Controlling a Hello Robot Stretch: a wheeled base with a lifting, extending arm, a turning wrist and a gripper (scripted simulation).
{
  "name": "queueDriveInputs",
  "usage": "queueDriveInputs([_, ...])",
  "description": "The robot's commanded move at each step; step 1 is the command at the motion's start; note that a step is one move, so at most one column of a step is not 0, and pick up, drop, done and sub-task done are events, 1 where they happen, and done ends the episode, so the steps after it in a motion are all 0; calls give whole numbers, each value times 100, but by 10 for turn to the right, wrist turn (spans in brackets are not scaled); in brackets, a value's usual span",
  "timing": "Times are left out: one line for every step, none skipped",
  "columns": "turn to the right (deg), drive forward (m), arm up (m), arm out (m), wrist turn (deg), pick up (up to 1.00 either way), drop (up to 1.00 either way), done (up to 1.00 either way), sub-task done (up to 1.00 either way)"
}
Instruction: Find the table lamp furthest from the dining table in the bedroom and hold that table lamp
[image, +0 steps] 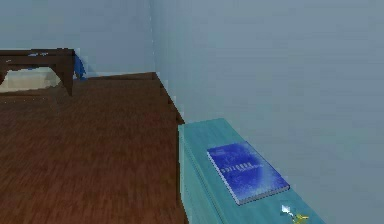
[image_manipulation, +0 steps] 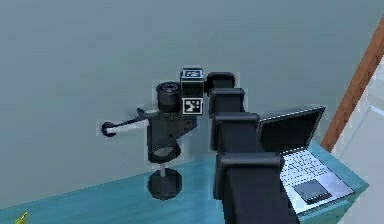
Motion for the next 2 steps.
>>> queueDriveInputs([0, 0, 0, 0, 150, 0, 0, 0, 0])
queueDriveInputs([0, 0, -16, 0, 0, 0, 0, 0, 0])
